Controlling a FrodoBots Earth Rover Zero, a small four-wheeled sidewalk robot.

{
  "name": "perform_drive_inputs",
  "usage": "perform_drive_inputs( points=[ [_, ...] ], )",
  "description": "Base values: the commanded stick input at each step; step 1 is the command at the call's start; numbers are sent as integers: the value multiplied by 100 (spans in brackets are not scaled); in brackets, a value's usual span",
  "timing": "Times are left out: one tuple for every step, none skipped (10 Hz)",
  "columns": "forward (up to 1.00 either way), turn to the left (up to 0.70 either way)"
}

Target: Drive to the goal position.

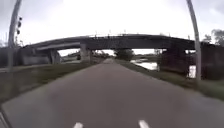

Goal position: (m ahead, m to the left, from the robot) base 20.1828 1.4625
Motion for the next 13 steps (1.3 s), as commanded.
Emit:
perform_drive_inputs(
  points=[
    [70,0],
    [70,0],
    [70,0],
    [70,0],
    [70,0],
    [70,0],
    [70,0],
    [70,0],
    [70,0],
    [70,0],
    [70,0],
    [70,0],
    [70,0]
  ],
)
